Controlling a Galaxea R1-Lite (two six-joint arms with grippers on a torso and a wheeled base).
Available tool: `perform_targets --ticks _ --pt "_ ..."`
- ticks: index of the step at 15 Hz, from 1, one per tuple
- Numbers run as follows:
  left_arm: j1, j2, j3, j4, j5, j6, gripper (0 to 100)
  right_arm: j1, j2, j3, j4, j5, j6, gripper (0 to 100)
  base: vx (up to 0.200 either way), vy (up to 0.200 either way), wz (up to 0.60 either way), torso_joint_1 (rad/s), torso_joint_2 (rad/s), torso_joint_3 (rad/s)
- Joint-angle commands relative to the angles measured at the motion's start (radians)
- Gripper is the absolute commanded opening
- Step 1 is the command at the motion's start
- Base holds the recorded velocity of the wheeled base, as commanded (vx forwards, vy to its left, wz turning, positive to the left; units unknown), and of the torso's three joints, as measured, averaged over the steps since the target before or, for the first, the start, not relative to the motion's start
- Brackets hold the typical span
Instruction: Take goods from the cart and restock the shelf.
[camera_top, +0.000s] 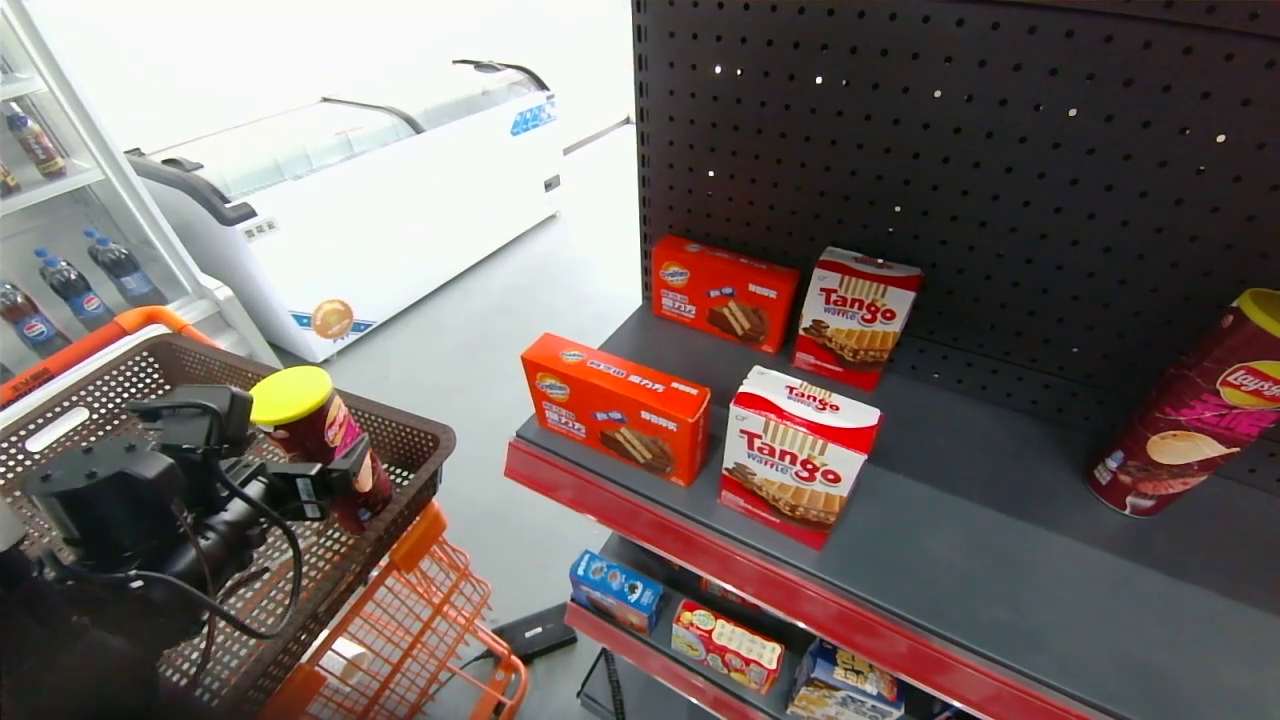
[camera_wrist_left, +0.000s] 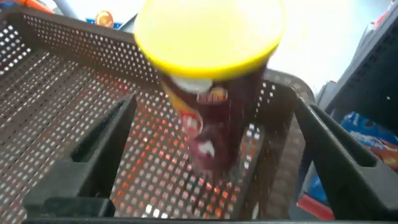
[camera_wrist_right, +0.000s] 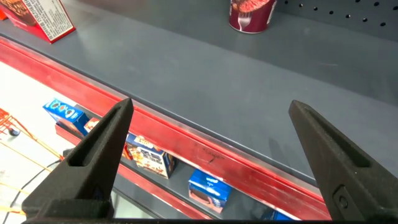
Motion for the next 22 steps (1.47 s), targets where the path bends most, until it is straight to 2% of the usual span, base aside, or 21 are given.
perform_targets --ticks 1,3,6,7,15,18,20,21,22 --pt "0.003 0.122 -0.076 -0.015 0.000 0.001 100 0.000 0.001 0.000 -0.002 0.000 0.000 100 0.000 0.000 0.00 0.000 0.00 0.000" --pt "0.004 0.170 -0.151 -0.015 0.000 0.001 100 0.000 0.001 0.000 0.000 0.000 0.000 100 0.000 0.000 0.00 0.000 0.00 0.000" --pt "0.000 0.214 -0.215 -0.015 0.000 -0.001 100 0.000 0.001 0.000 -0.002 0.000 0.000 100 0.000 0.000 0.00 0.000 0.00 0.000" --pt "-0.002 0.231 -0.237 -0.015 0.000 -0.001 0 0.000 0.001 0.000 0.000 0.000 0.000 100 0.000 0.000 0.00 0.000 0.00 0.000" --pt "-0.002 0.233 -0.264 -0.015 0.000 0.015 0 0.000 0.001 0.000 0.000 0.000 0.000 100 0.000 0.000 0.00 0.000 0.00 0.000" --pt "0.000 0.135 -0.263 -0.015 0.022 0.032 0 0.000 0.001 0.000 -0.002 0.000 0.000 100 0.000 0.000 0.00 0.000 0.00 0.000" --pt "0.004 0.047 -0.257 0.024 0.011 0.033 0 0.000 0.001 0.000 -0.002 0.000 0.000 100 0.000 0.000 0.00 0.000 0.00 0.000" --pt "0.003 -0.080 -0.269 0.123 0.008 0.025 0 0.000 0.001 0.000 -0.002 0.000 0.000 100 0.000 0.000 0.00 0.000 0.00 0.000" --pt "-0.003 -0.157 -0.263 0.142 0.000 0.024 0 0.000 0.001 0.000 -0.002 0.000 0.000 100 0.000 0.000 0.00 0.000 0.00 0.000"
